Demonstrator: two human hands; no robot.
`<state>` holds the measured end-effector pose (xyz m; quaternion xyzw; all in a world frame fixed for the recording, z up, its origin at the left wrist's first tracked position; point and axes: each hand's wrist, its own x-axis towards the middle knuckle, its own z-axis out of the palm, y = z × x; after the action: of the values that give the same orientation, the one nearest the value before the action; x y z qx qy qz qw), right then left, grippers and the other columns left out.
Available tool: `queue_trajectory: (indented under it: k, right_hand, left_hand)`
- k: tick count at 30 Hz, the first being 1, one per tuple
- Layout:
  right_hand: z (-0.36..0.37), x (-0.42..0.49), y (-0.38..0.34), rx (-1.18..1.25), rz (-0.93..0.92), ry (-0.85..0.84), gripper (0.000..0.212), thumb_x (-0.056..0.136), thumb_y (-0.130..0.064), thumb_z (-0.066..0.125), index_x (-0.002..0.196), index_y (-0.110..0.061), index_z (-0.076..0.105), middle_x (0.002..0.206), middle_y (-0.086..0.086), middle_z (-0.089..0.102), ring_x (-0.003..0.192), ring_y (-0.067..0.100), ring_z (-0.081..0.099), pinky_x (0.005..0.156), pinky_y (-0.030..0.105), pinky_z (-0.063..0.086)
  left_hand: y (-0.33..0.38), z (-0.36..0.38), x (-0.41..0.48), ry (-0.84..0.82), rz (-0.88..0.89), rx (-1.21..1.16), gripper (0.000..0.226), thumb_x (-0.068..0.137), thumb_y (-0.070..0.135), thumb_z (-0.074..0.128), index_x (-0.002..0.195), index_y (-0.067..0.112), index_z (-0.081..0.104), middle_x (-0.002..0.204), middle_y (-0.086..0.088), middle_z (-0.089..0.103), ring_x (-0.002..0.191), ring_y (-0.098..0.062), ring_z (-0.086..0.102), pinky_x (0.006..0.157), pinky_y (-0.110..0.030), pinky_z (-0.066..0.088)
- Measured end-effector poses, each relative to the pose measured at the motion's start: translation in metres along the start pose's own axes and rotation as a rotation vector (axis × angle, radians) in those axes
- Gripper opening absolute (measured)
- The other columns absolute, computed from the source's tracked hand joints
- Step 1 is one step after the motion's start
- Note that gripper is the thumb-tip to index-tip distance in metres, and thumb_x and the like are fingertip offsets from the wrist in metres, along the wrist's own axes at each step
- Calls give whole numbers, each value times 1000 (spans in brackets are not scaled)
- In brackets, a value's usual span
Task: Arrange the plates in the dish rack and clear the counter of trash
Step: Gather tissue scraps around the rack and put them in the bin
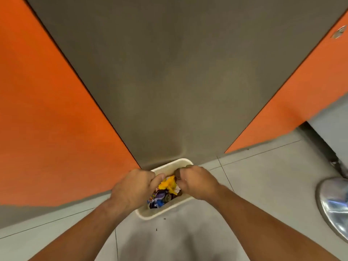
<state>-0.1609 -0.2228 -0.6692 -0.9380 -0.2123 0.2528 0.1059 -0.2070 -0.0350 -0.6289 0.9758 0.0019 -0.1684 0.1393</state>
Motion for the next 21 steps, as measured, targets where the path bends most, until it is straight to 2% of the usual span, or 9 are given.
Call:
queue_trajectory:
  k: [2, 4, 8, 11, 13, 15, 17, 19, 21]
  right_hand:
    - [29, 31, 7, -58, -23, -41, 28, 91, -38, 49, 104, -15, 60, 106, 6, 61, 97, 28, 59, 74, 34, 44]
    - [53, 50, 14, -85, -48, -97, 29, 90, -36, 53, 110, -16, 59, 113, 5, 58, 103, 27, 57, 82, 37, 47]
    - [69, 59, 36, 34, -39, -164, 24, 94, -33, 51, 113, -23, 61, 117, -1, 60, 104, 23, 58, 91, 40, 50]
    - [47, 46, 50, 118, -13, -45, 23, 95, -25, 47, 108, -25, 66, 110, -3, 64, 98, 19, 59, 88, 33, 50]
    - [32, 31, 54, 136, -1, 28, 23, 97, -22, 47, 108, -21, 66, 110, -2, 61, 98, 18, 57, 84, 27, 46]
    - [25, 18, 56, 132, 3, 65, 23, 96, -25, 47, 110, -21, 66, 113, -2, 61, 100, 19, 57, 86, 29, 46]
    - [25, 9, 58, 158, 7, 84, 24, 96, -29, 49, 114, -24, 64, 117, -4, 61, 105, 18, 56, 91, 30, 45]
    - [27, 2, 62, 187, 22, 105, 25, 96, -31, 50, 118, -25, 62, 121, -5, 60, 109, 16, 54, 94, 31, 44]
    - [25, -2, 67, 197, 38, 135, 27, 97, -32, 51, 121, -26, 60, 124, -7, 59, 112, 15, 53, 97, 31, 44]
  left_hand:
    - [-12, 29, 5, 30, -1, 69, 56, 96, 60, 29, 64, 20, 52, 66, 3, 55, 67, -18, 54, 58, -30, 40]
    - [-21, 54, 13, 40, 10, 108, 53, 97, 56, 27, 65, 21, 48, 67, 4, 51, 69, -17, 52, 60, -30, 39]
    - [-26, 92, 39, 71, 47, 82, 46, 98, 52, 28, 67, 23, 46, 73, 5, 55, 72, -17, 53, 64, -32, 40]
    - [-10, 109, 57, 48, 130, -49, 36, 99, 46, 34, 76, 25, 51, 84, 4, 58, 79, -16, 55, 67, -31, 39]
    - [5, 122, 70, -56, 179, -190, 28, 99, 42, 37, 85, 25, 53, 92, 6, 56, 87, -16, 55, 78, -32, 44]
    - [17, 139, 83, -215, 205, -256, 27, 98, 42, 37, 105, 24, 55, 111, 5, 54, 103, -17, 54, 91, -35, 44]
    - [23, 155, 89, -318, 234, -210, 38, 96, 46, 38, 127, 27, 48, 133, 6, 44, 120, -17, 47, 102, -35, 39]
    - [21, 161, 91, -269, 232, -211, 45, 95, 46, 40, 137, 31, 42, 142, 9, 38, 129, -16, 41, 107, -34, 35]
    - [15, 149, 88, -170, 204, -226, 45, 95, 42, 43, 138, 31, 43, 142, 12, 43, 127, -13, 44, 107, -30, 35]
